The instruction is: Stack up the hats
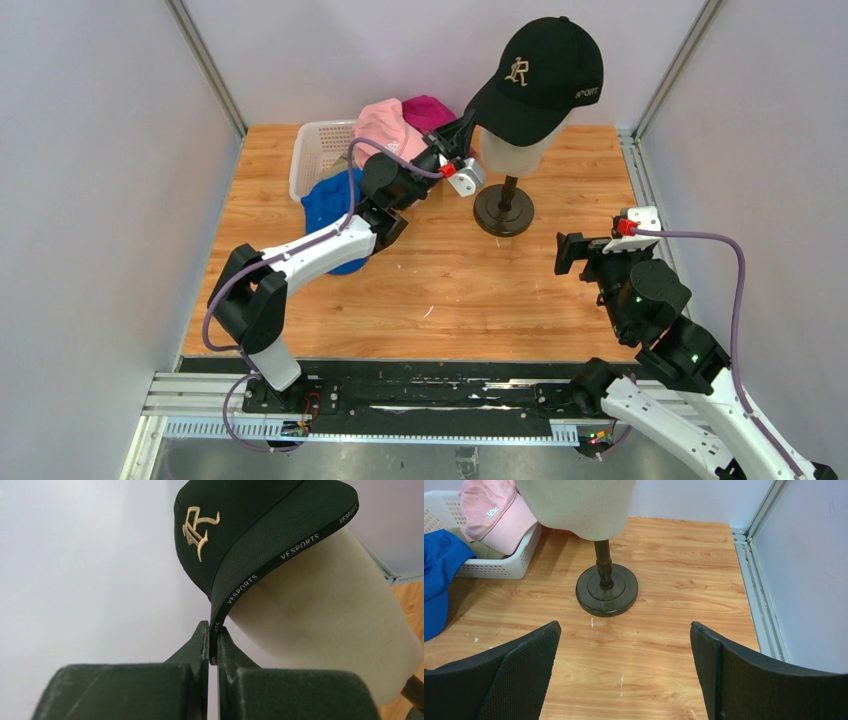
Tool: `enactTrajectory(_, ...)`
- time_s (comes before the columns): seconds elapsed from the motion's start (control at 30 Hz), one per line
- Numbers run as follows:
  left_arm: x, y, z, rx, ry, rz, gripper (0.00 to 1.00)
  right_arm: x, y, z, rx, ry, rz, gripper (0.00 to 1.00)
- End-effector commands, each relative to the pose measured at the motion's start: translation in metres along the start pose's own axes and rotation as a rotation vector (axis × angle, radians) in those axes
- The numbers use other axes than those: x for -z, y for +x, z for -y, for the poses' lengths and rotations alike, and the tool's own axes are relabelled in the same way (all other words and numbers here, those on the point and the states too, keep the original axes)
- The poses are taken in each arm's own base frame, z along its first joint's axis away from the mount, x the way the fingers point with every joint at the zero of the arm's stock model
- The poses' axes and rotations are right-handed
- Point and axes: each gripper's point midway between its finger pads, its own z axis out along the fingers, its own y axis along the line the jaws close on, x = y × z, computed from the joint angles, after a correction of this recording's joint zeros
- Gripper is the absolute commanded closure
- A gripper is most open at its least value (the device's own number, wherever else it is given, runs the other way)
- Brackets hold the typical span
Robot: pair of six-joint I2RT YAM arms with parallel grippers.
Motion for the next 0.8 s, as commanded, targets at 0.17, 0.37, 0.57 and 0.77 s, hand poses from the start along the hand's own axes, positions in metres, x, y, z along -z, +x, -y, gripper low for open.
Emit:
enactTrajectory(0.17, 0.014, 0.000, 0.001, -0.006, -0.006, 0.016, 1.00, -0.001, 0.004, 0.003, -0.011, 0.020, -0.007, 0.01)
enactTrajectory(0.37, 0.022, 0.004, 0.015, -0.033, 0.036, 0.011, 1.00, -0.002, 0.004, 0.001, -0.012, 0.014, -0.010, 0.01)
enactTrajectory(0.57, 0.021, -0.003, 0.012, -0.061, 0.068, 0.018, 1.00, -0.001, 0.005, 0.000, -0.018, 0.008, -0.008, 0.01)
enactTrajectory(0.77, 0.022, -0.012, 0.014, -0.100, 0.142, 0.033, 1.00, 0.000, 0.002, 0.000, -0.022, 0.005, -0.002, 0.01)
